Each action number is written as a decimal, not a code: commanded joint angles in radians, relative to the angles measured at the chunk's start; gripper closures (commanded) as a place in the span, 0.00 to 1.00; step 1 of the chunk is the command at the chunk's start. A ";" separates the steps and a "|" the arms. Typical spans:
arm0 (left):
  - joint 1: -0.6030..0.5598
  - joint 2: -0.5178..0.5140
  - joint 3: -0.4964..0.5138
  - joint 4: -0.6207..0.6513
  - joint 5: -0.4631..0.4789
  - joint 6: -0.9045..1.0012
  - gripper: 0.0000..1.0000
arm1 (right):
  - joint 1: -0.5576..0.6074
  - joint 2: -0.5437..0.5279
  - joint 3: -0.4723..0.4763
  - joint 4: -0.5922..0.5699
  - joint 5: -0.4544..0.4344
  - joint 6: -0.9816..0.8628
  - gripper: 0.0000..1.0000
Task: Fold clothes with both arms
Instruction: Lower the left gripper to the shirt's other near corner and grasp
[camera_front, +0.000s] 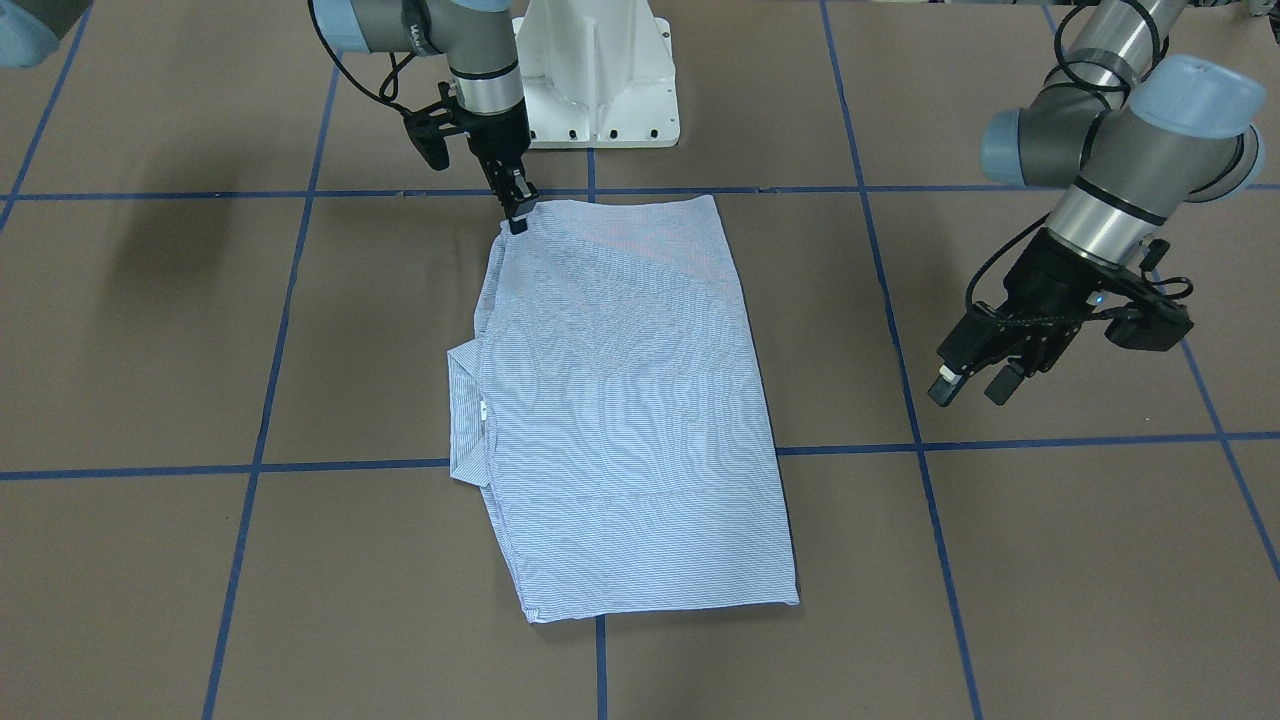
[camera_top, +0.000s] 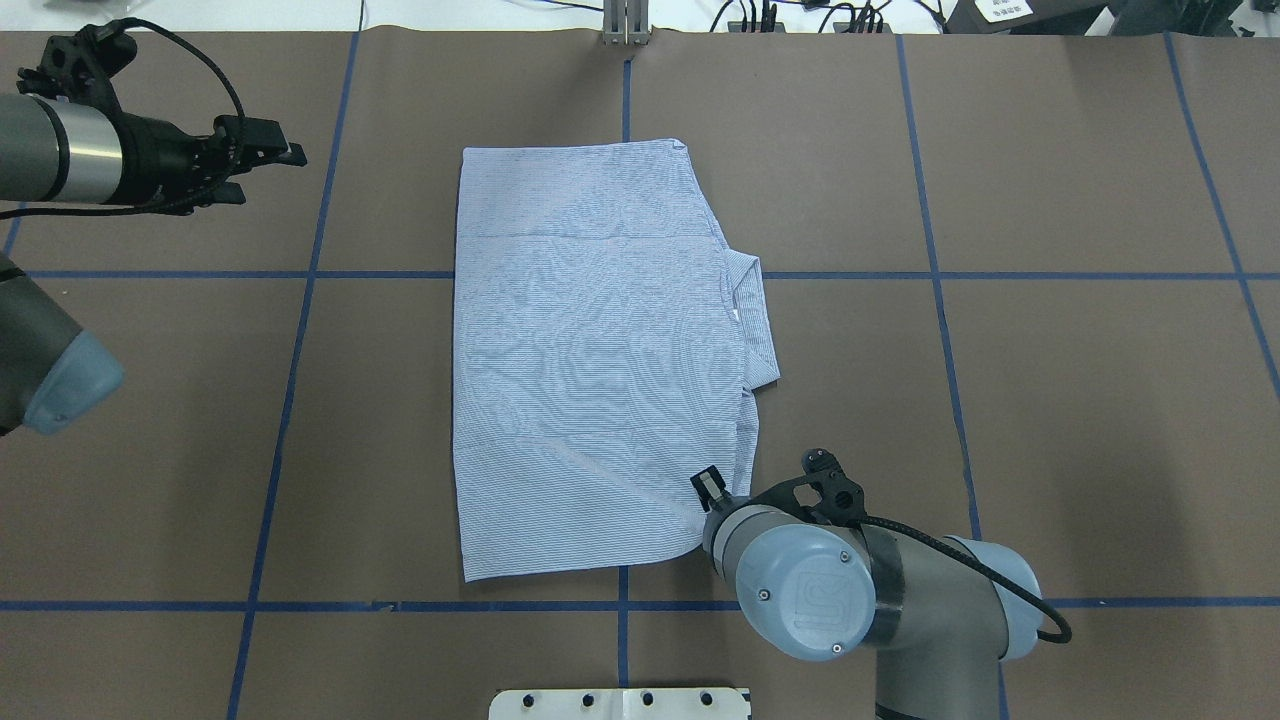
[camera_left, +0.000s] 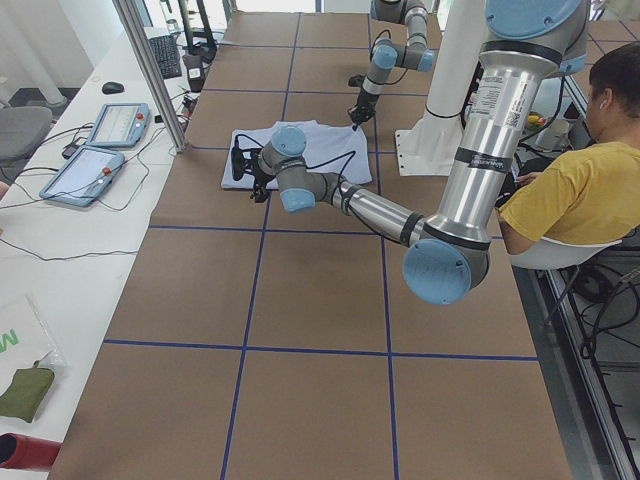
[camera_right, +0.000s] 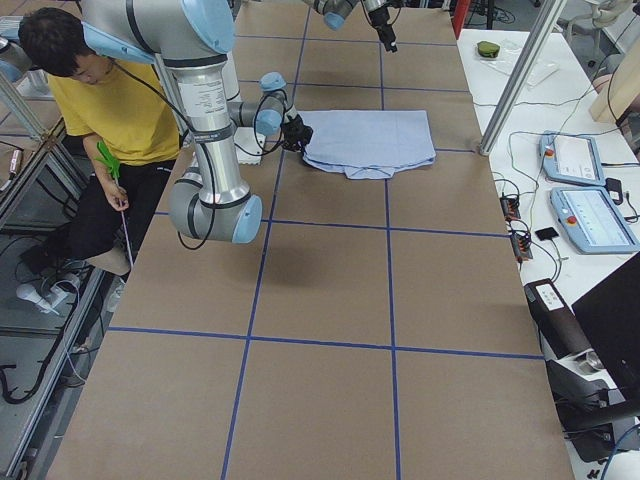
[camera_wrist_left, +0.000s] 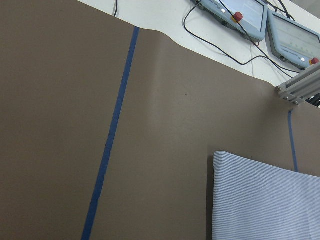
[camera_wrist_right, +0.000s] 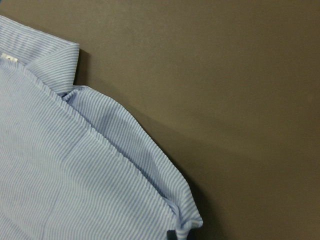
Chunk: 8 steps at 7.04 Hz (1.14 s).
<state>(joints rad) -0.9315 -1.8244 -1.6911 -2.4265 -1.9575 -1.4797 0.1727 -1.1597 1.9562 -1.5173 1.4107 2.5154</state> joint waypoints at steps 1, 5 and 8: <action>0.186 0.026 -0.097 0.000 0.064 -0.237 0.00 | 0.001 -0.023 0.041 -0.023 0.001 0.000 1.00; 0.527 0.158 -0.217 0.003 0.311 -0.628 0.00 | 0.002 -0.032 0.044 -0.023 0.001 0.000 1.00; 0.719 0.151 -0.219 0.003 0.449 -0.861 0.07 | 0.002 -0.031 0.044 -0.023 0.001 0.000 1.00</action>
<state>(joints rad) -0.2878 -1.6686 -1.9085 -2.4236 -1.5634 -2.2606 0.1749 -1.1909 2.0003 -1.5401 1.4112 2.5158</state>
